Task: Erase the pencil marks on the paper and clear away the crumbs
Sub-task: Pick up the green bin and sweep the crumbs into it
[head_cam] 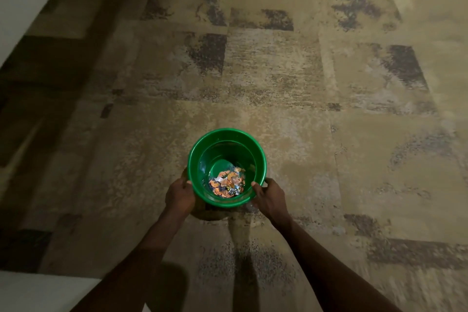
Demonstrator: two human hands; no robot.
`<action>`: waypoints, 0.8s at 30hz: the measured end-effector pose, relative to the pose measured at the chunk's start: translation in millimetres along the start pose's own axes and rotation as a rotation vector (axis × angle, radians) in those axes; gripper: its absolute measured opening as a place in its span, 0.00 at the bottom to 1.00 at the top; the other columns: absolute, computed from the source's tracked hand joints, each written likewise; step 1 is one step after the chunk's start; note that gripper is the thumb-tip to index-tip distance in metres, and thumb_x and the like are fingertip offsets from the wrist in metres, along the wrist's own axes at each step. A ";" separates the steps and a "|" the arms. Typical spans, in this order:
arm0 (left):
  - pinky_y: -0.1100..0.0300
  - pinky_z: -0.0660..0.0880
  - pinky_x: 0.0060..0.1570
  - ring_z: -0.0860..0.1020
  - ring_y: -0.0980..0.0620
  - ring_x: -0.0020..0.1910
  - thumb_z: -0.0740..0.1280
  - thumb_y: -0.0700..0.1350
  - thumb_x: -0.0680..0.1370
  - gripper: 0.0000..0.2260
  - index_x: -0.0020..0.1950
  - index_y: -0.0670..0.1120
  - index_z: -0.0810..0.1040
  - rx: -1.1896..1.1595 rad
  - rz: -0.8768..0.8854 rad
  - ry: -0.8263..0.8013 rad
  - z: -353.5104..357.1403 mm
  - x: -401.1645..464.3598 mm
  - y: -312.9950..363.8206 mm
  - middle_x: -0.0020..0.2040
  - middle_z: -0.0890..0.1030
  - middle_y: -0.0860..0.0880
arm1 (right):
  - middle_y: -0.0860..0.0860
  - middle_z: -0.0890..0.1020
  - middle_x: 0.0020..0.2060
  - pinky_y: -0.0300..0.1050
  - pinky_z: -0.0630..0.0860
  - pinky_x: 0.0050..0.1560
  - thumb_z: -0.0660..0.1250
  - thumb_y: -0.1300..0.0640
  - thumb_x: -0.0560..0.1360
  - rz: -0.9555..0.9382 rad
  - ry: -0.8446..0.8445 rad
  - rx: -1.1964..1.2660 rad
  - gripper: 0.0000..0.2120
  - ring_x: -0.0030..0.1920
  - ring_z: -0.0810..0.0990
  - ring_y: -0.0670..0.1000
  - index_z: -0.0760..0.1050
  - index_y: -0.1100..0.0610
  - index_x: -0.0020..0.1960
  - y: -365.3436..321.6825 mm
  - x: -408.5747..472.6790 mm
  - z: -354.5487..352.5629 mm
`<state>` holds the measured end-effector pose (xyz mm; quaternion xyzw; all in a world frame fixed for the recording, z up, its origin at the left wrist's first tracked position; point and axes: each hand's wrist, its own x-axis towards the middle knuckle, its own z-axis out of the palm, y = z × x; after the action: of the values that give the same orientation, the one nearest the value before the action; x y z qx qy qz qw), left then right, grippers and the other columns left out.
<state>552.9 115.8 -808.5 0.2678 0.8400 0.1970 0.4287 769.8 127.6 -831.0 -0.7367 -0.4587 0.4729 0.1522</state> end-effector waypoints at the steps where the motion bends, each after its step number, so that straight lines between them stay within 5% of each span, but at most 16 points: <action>1: 0.41 0.78 0.52 0.79 0.36 0.55 0.59 0.44 0.79 0.14 0.61 0.42 0.78 0.000 0.001 -0.013 1.7 3.7 -4.6 0.56 0.81 0.36 | 0.60 0.86 0.49 0.55 0.83 0.50 0.66 0.51 0.81 0.014 0.004 0.020 0.18 0.45 0.86 0.60 0.74 0.64 0.64 2.0 0.7 3.5; 5: 0.55 0.74 0.41 0.81 0.41 0.47 0.60 0.44 0.80 0.11 0.56 0.48 0.81 -0.033 0.030 -0.020 1.5 2.5 -5.8 0.47 0.84 0.42 | 0.61 0.84 0.53 0.62 0.83 0.50 0.66 0.57 0.80 0.042 0.029 0.071 0.13 0.48 0.85 0.61 0.74 0.63 0.61 6.8 5.8 15.8; 11: 0.55 0.71 0.39 0.79 0.45 0.39 0.60 0.43 0.80 0.11 0.50 0.49 0.82 -0.122 0.046 -0.046 -4.4 0.0 -2.1 0.43 0.84 0.43 | 0.61 0.82 0.47 0.64 0.82 0.48 0.66 0.62 0.78 0.014 0.107 0.117 0.04 0.45 0.84 0.63 0.72 0.58 0.52 -5.2 2.6 14.2; 19: 0.46 0.77 0.58 0.82 0.47 0.51 0.61 0.43 0.78 0.13 0.49 0.56 0.83 -0.315 0.094 -0.080 -34.6 -34.9 23.3 0.48 0.85 0.49 | 0.56 0.82 0.45 0.63 0.83 0.48 0.67 0.59 0.79 -0.029 0.109 0.214 0.05 0.45 0.85 0.61 0.73 0.56 0.53 -59.0 -40.1 -42.1; 24: 0.53 0.76 0.57 0.81 0.51 0.49 0.59 0.36 0.82 0.13 0.58 0.46 0.81 -0.488 0.085 -0.065 -70.8 -104.3 84.6 0.47 0.83 0.51 | 0.58 0.83 0.46 0.60 0.85 0.45 0.67 0.61 0.79 -0.075 0.108 0.277 0.12 0.43 0.86 0.58 0.75 0.65 0.61 -103.8 -84.9 -95.4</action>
<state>569.2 110.0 -657.6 0.1977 0.7414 0.4030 0.4988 783.2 133.3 -667.0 -0.7153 -0.4073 0.4854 0.2946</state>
